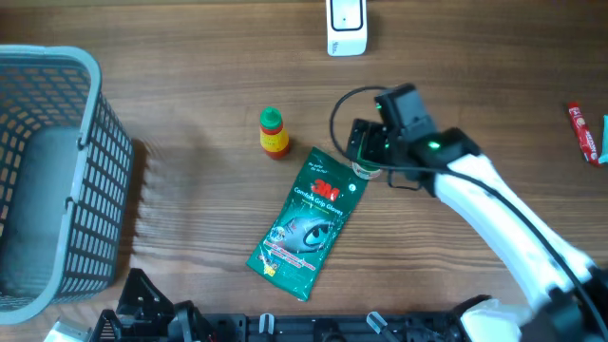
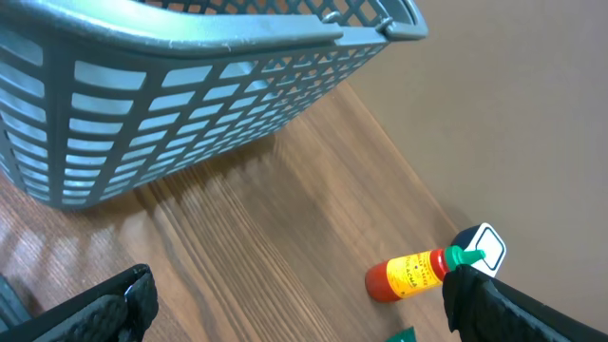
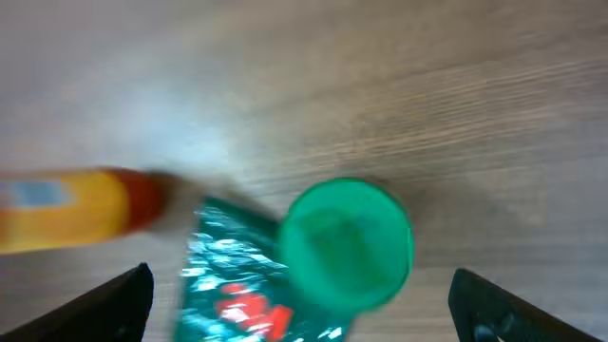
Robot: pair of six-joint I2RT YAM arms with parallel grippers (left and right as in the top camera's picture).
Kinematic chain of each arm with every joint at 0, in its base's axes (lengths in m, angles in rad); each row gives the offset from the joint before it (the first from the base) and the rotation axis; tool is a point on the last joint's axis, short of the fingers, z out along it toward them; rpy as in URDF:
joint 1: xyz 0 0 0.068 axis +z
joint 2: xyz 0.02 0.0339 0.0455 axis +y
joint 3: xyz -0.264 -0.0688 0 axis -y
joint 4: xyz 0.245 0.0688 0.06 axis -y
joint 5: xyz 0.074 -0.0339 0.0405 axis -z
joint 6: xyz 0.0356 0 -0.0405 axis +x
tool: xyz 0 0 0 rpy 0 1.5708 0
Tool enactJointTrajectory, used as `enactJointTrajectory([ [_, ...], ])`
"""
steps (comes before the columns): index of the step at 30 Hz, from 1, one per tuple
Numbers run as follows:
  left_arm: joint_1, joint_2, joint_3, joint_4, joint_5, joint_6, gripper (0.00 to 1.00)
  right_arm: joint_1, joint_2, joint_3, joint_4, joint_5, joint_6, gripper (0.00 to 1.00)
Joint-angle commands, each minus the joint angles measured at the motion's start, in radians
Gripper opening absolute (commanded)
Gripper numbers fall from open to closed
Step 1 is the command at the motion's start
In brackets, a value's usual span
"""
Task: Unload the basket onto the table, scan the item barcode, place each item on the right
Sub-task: 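Grasp the green-lidded jar by its lid and lift it, then carry the jar up toward the white barcode scanner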
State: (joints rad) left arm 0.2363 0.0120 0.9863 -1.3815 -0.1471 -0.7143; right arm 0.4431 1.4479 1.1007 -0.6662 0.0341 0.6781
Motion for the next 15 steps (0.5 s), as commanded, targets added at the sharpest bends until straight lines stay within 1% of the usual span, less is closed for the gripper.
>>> enactJointTrajectory([
  [1,-0.004,-0.007,0.000,0.004,0.001,-0.001,1.00,0.000,-0.157,0.039,-0.008,-0.037,0.260,1.00],
  [2,-0.003,-0.007,0.000,0.004,0.001,-0.001,1.00,0.001,-0.197,0.039,-0.009,-0.035,0.311,0.99],
  [4,-0.003,-0.007,0.000,0.004,0.001,-0.001,1.00,0.001,-0.252,0.039,-0.012,-0.011,0.316,1.00],
  [8,-0.003,-0.007,0.000,0.004,0.001,-0.001,1.00,0.001,-0.229,0.037,-0.020,-0.010,0.399,1.00],
  [12,-0.003,-0.007,0.000,0.004,0.001,-0.001,1.00,0.001,-0.196,0.036,-0.039,-0.023,0.412,1.00],
  [13,-0.003,-0.007,0.000,0.004,0.001,-0.001,1.00,0.001,-0.180,0.036,-0.052,-0.036,0.475,1.00],
  [15,-0.003,-0.007,0.000,0.004,0.001,-0.001,1.00,0.001,-0.152,0.036,-0.113,-0.040,0.666,1.00],
])
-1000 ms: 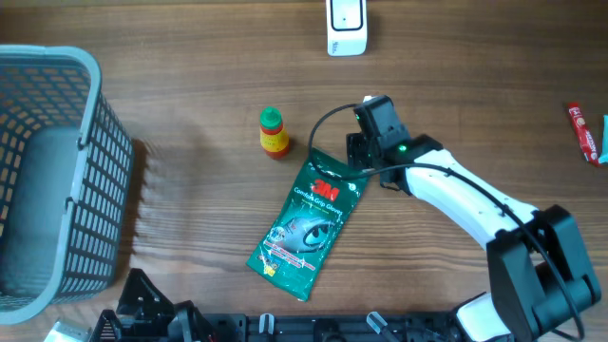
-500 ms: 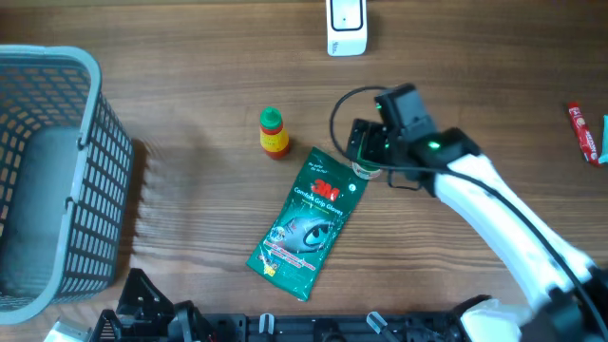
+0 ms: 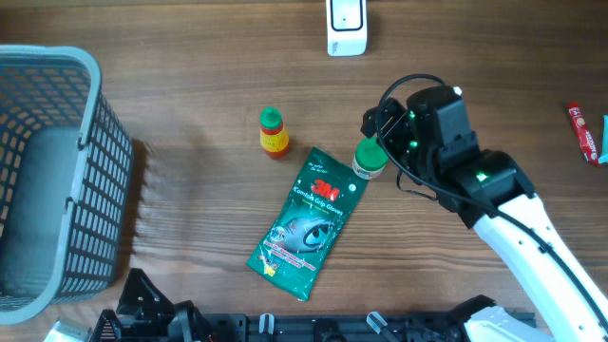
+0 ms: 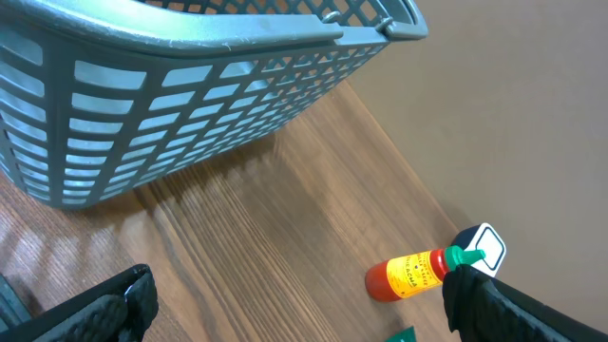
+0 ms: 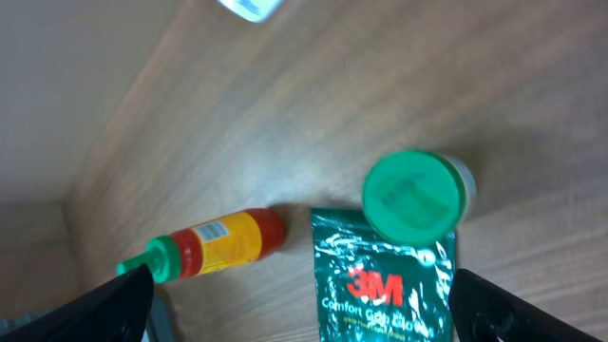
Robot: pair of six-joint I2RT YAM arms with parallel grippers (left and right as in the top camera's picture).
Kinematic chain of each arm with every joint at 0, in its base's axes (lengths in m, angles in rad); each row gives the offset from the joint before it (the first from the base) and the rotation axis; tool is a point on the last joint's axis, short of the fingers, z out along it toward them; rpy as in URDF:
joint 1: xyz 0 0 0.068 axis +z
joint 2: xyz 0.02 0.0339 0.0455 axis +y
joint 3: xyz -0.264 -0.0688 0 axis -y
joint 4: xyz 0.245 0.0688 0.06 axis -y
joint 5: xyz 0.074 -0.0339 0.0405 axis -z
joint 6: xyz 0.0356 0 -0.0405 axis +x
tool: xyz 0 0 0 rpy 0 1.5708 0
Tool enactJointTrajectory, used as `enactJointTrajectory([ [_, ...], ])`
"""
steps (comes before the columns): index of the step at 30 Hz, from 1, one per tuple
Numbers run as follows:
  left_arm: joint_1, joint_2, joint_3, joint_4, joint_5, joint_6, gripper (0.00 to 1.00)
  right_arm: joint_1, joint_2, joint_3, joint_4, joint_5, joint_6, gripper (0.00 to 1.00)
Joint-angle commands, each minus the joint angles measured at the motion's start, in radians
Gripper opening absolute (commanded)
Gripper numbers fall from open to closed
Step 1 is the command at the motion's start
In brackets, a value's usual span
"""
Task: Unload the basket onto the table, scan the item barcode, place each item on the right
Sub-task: 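Carry the jar up toward the white barcode scanner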
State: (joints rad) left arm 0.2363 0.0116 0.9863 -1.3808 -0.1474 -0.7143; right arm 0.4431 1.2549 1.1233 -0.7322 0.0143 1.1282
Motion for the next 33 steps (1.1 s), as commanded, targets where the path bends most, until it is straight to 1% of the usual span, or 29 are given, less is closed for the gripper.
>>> enactJointTrajectory([
  [1,-0.003,-0.006,0.000,0.003,0.002,-0.001,1.00,0.001,0.057,0.014,-0.070,-0.020,0.289,1.00],
  [2,-0.003,-0.006,0.000,0.003,0.002,-0.001,1.00,0.001,0.076,0.014,-0.078,-0.021,0.323,1.00],
  [4,-0.003,-0.006,0.000,0.003,0.002,-0.001,1.00,0.001,0.090,0.014,-0.070,-0.044,0.323,1.00],
  [5,-0.003,-0.006,0.000,0.003,0.002,-0.001,1.00,0.001,0.089,0.014,-0.073,-0.060,0.345,1.00],
  [7,-0.003,-0.006,0.000,0.003,0.002,-0.001,1.00,0.000,0.082,0.016,-0.103,-0.121,0.453,1.00],
  [9,-0.003,-0.006,0.000,0.003,0.002,-0.001,1.00,0.000,0.080,0.016,-0.106,-0.170,0.499,0.99],
  [13,-0.003,-0.006,0.000,0.003,0.002,-0.001,1.00,0.000,0.080,0.016,-0.103,-0.223,0.499,1.00],
  [16,-0.003,-0.006,0.000,0.003,0.002,-0.001,1.00,0.000,0.056,0.016,-0.102,-0.298,0.499,1.00],
  [20,-0.004,-0.006,0.000,0.003,0.002,-0.001,1.00,0.000,0.032,0.015,-0.101,-0.169,0.514,1.00],
  [24,-0.003,-0.006,0.000,0.003,0.002,-0.001,1.00,0.000,0.032,0.015,-0.082,-0.219,0.523,1.00],
  [30,-0.003,-0.006,0.000,0.003,0.001,-0.001,1.00,0.000,0.033,0.014,-0.090,-0.212,0.525,1.00],
  [33,-0.003,-0.006,0.000,0.003,0.002,-0.001,1.00,0.000,0.032,0.016,-0.082,-0.252,0.585,0.98],
])
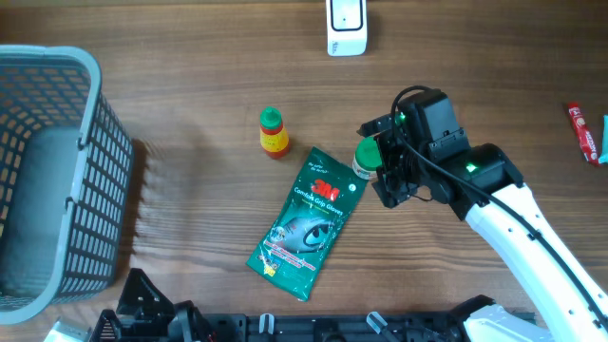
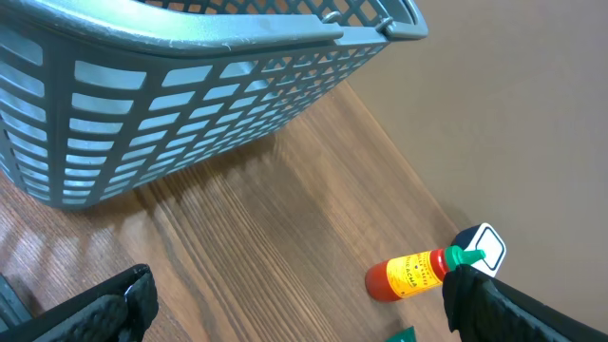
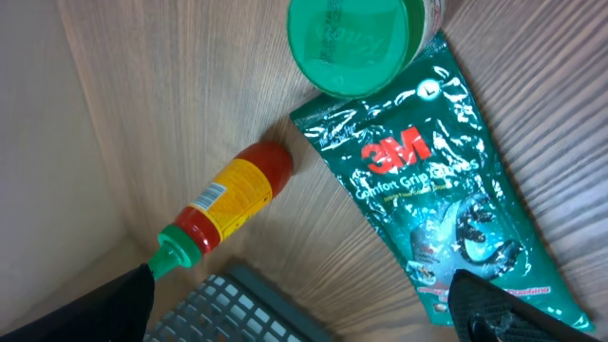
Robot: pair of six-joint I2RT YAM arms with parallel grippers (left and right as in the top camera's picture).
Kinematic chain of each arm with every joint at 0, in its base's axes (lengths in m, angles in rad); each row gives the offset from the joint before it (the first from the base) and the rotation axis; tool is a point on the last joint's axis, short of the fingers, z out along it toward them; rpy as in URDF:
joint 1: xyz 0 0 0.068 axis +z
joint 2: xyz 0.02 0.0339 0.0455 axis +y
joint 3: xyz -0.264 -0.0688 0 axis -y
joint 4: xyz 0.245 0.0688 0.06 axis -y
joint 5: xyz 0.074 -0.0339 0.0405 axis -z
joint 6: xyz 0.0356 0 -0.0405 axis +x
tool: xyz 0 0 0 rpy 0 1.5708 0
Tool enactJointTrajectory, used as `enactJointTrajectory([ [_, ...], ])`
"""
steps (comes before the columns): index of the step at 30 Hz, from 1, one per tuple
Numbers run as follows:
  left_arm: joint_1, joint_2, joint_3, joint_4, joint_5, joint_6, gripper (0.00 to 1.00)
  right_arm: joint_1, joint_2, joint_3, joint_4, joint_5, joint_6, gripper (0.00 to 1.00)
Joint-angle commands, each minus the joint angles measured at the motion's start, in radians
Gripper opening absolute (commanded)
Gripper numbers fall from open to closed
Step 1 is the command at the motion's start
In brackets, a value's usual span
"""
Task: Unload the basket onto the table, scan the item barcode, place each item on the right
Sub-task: 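Carry the jar up toward the white barcode scanner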
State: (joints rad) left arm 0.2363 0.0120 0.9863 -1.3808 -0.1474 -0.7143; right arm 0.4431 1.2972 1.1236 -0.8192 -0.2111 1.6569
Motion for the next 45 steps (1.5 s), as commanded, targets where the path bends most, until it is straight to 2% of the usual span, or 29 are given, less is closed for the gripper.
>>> enactJointTrajectory([
  [1,-0.003,-0.007,0.000,0.003,0.002,-0.001,1.00,0.000,-0.010,0.017,0.010,-0.027,0.063,0.96],
  [9,-0.003,-0.007,0.000,0.003,0.002,-0.001,1.00,0.000,0.043,0.037,0.074,0.019,0.070,0.93],
  [13,-0.003,-0.007,0.000,0.003,0.002,-0.001,1.00,0.000,0.231,0.078,0.090,0.084,0.052,0.93],
  [15,-0.003,-0.007,0.000,0.003,0.002,-0.001,1.00,-0.016,0.349,0.136,0.096,0.098,-0.041,0.97],
  [18,-0.003,-0.007,0.000,0.003,0.002,-0.001,1.00,-0.060,0.397,0.196,0.016,0.135,-0.095,0.98],
  [28,-0.003,-0.007,0.000,0.003,0.002,-0.001,1.00,-0.076,0.618,0.196,-0.057,0.068,0.044,0.98],
  [33,-0.003,-0.007,0.000,0.003,0.001,-0.001,1.00,-0.088,0.598,0.259,-0.066,0.076,-0.053,0.98],
  [38,-0.003,-0.007,0.000,0.003,0.002,-0.001,1.00,-0.091,0.555,0.507,-0.335,0.055,-0.059,0.98],
  [40,-0.003,-0.007,0.000,0.003,0.002,-0.001,1.00,-0.087,0.555,0.519,-0.378,0.007,-0.056,0.98],
  [45,-0.003,-0.007,0.000,0.003,0.002,-0.001,1.00,-0.052,0.557,0.510,-0.423,0.074,-0.029,0.99],
])
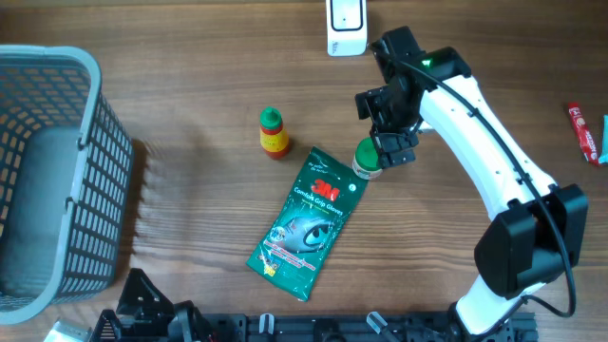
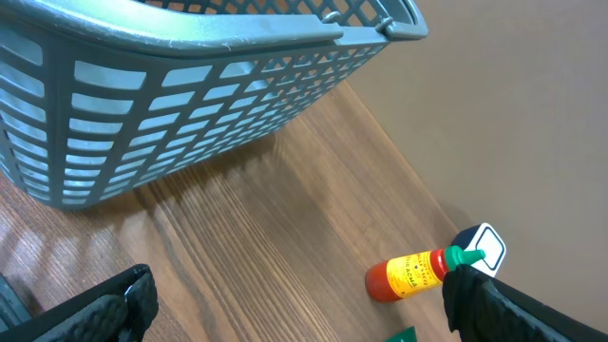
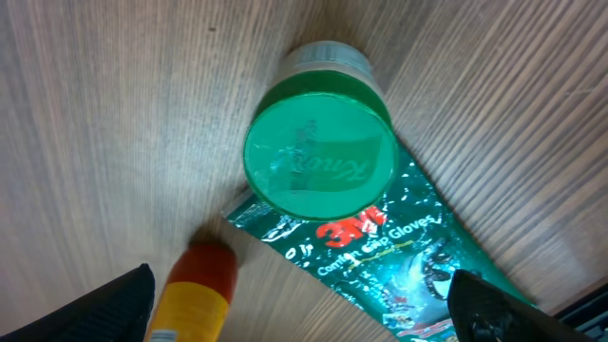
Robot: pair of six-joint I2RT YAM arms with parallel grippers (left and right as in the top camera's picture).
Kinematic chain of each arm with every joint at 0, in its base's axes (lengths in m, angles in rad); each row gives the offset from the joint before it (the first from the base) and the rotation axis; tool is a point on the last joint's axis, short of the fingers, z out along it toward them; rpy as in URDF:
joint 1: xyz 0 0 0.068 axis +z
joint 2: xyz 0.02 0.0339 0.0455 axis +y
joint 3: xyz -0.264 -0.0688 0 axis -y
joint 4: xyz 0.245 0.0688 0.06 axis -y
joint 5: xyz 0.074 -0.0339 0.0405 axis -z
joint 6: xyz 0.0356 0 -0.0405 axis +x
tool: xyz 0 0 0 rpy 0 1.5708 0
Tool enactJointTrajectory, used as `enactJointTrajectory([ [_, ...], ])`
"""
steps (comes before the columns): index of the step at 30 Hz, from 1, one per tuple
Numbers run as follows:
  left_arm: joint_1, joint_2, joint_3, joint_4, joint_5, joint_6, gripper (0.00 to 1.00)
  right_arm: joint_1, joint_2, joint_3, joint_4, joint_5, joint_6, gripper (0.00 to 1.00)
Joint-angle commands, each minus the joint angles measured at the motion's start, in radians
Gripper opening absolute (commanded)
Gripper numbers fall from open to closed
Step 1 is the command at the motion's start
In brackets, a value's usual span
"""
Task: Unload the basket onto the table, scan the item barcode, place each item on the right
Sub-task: 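Carry the jar up toward the white barcode scanner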
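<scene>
A small jar with a green lid (image 1: 369, 157) stands upright at the top corner of a green 3M gloves packet (image 1: 309, 223). The lid (image 3: 318, 157) fills the middle of the right wrist view, with the packet (image 3: 418, 256) below it. My right gripper (image 1: 386, 128) hovers open just behind and right of the jar, nothing between its fingers (image 3: 486, 306). A white barcode scanner (image 1: 347, 24) stands at the table's far edge. My left gripper (image 2: 304, 309) is open and empty at the near left.
A red and yellow sauce bottle (image 1: 273, 132) stands left of the packet; the left wrist view also shows this bottle (image 2: 418, 273). A grey mesh basket (image 1: 47, 180) fills the left side. A red wrapped item (image 1: 584, 133) lies at the right edge.
My right arm has swung from the near right of the jar to the far side, its wrist turned. The jar lid now sits mid-frame in the right wrist view. No object moved.
My right gripper was first low over the jar, hiding it from overhead. Then it stood back to the jar's right, then at its near right looking over jar, packet and sauce bottle. Now it hovers by the jar from behind. The left arm stayed still.
</scene>
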State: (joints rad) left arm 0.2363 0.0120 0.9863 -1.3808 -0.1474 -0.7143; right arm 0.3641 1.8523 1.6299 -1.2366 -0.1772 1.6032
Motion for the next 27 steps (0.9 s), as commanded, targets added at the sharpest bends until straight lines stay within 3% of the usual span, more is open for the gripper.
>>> enactJointTrajectory([
  [1,-0.003,-0.007,0.000,0.003,0.002,-0.001,1.00,0.037,0.003,-0.003,-0.006,0.051,0.041,0.99],
  [10,-0.003,-0.007,0.000,0.003,0.001,-0.001,1.00,0.065,0.015,-0.021,-0.003,0.065,0.085,0.99],
  [27,-0.003,-0.007,0.000,0.003,0.002,-0.001,1.00,0.065,0.216,-0.021,0.048,0.042,0.047,0.99],
])
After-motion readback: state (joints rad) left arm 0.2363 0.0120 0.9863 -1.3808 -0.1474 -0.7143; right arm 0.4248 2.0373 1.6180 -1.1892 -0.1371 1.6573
